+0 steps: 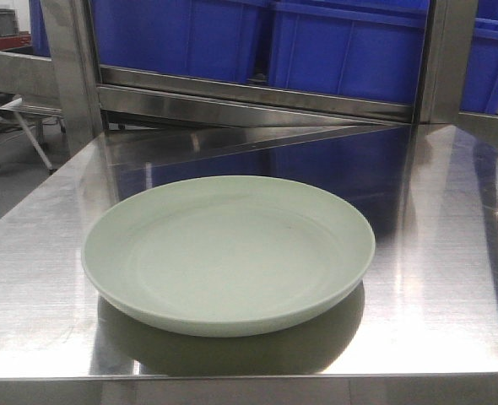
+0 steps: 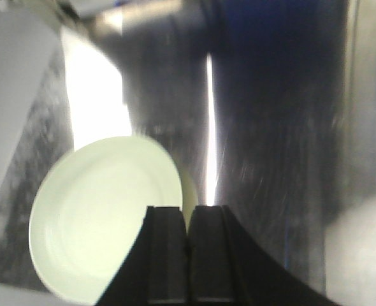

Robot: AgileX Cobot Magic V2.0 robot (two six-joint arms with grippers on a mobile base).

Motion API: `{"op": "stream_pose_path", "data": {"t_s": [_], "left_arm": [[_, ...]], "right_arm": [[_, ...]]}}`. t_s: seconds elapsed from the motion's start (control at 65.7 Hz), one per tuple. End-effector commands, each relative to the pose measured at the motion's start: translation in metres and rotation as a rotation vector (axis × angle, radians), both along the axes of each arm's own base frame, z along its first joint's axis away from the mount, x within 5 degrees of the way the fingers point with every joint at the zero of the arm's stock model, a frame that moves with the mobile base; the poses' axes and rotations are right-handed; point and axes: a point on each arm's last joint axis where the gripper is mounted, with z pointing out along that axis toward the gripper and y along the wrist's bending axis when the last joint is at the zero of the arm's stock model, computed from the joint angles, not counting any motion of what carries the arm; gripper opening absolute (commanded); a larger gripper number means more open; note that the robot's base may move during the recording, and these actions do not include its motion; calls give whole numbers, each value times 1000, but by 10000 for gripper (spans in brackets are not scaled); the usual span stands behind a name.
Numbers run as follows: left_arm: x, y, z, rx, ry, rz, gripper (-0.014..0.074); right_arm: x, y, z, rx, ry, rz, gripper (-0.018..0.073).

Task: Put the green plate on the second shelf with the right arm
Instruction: 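Move the right gripper toward the rim of the pale green plate, then close the right gripper on the plate rim farthest from the robot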

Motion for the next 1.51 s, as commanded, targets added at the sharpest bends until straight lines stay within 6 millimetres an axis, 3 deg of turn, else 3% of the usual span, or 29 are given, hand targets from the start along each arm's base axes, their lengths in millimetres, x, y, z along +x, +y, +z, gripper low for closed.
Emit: {"op": "stream_pose_path", "data": {"t_s": [0.0,0.107,0.183,0.259,0.304,0.609,0.852,1.172,1.491], "left_arm": [[0,-1,-5,-5,-68,-9,130],[0,-1,-5,-5,-68,-9,130],[0,-1,-5,-5,-68,-9,130],[0,-1,-5,-5,-68,-9,130],[0,-1,-5,-5,-68,-9,130],[0,-1,-5,-5,-68,-9,130],[0,-1,-5,-5,-68,-9,130],[0,-1,-5,-5,-68,-9,130],[0,-1,-5,-5,-68,-9,130]], "right_arm": [[13,8,1,37,32,42,41],[27,20,-10,46,90,90,167],[37,33,-18,66,117,131,343],[44,44,-26,75,153,163,461],[49,49,-32,78,181,171,489],[89,66,-84,98,394,167,493],[109,77,-117,142,517,150,493],[120,100,-149,114,562,169,493],[127,103,-163,104,581,153,479]]}}
